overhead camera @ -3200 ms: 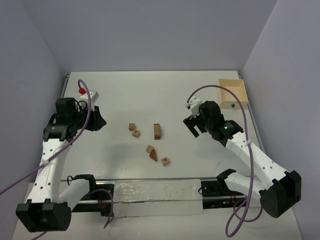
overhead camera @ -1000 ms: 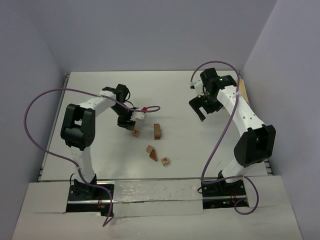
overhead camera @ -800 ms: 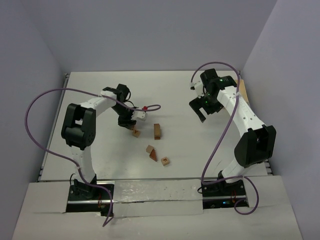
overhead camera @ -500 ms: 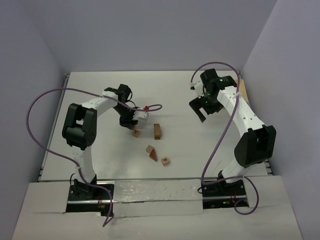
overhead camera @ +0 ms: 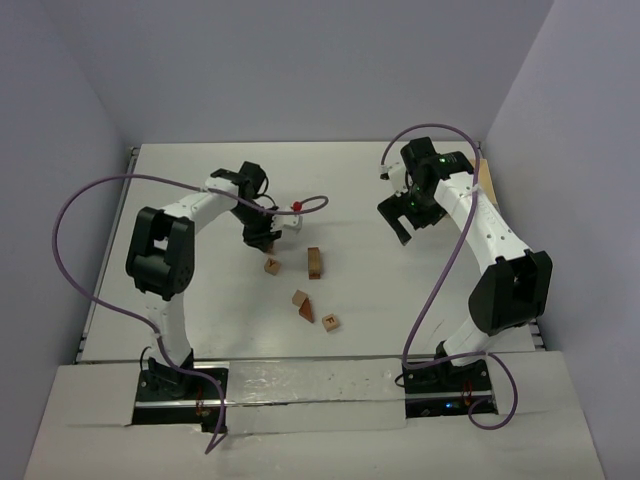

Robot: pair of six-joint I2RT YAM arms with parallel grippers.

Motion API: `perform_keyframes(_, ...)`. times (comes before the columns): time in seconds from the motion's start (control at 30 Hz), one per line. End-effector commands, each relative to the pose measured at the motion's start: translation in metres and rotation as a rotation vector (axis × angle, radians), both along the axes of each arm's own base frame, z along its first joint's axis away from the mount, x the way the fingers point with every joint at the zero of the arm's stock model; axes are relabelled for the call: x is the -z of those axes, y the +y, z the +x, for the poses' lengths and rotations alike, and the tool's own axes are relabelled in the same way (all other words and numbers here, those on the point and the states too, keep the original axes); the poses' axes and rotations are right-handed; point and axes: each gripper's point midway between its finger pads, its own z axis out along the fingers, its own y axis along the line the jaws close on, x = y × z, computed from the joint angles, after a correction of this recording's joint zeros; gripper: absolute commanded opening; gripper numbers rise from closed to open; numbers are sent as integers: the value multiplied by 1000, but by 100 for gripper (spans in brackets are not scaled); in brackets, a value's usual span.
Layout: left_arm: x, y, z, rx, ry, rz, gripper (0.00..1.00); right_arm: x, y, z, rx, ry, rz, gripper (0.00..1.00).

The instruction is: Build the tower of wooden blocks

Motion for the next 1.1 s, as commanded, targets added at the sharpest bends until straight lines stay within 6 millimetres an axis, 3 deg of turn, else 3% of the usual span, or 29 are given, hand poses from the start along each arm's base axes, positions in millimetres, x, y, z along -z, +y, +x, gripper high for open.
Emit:
perform_keyframes(0.0,-68,-32,15,-80,-52,-119,7,-17,2,5,12,-56,28,100)
perform_keyframes(0.13,-107,-53,15,-115,-120,-107,1,-19,8,6,3,-57,58,100)
perform_keyframes(0.5,-130,-76,-15,-86,-82,-18,3,-15,10,1,-8,-8,85,100)
perform_keyframes(0.73,-119,-95,-24,-75,-57,36,5,-11,1,-3,21,14,90,100)
perform_keyframes(1.07,-100,-113,-25,-104,-21,24,7,-18,-28,2,104,-10,123,100)
